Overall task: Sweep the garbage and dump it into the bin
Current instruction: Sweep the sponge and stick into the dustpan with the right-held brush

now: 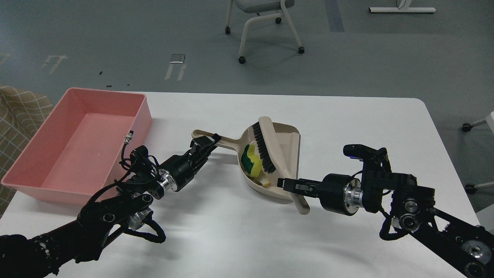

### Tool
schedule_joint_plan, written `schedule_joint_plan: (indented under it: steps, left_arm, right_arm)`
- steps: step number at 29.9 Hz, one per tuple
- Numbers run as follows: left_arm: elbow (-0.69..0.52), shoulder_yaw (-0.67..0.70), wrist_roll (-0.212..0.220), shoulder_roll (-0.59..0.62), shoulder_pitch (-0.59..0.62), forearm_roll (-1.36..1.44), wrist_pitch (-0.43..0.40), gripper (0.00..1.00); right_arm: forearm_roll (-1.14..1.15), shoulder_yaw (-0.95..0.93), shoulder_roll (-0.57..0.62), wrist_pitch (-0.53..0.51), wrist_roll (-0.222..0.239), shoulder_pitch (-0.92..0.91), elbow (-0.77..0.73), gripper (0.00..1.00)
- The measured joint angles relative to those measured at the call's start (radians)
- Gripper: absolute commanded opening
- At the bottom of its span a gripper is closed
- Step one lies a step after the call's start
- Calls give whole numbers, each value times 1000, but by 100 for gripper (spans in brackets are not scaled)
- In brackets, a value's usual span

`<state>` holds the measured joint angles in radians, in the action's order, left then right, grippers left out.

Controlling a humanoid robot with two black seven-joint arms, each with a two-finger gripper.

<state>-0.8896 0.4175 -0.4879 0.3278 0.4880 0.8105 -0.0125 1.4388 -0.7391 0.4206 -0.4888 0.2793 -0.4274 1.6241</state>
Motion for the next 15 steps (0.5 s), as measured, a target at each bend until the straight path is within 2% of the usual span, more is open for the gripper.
schedule_joint_plan:
  steps: [15]
  left_arm:
    - [0, 3, -1, 7, 8, -13, -1, 14]
  right_arm:
    - [-6, -86, 300, 0, -1, 17, 53, 0]
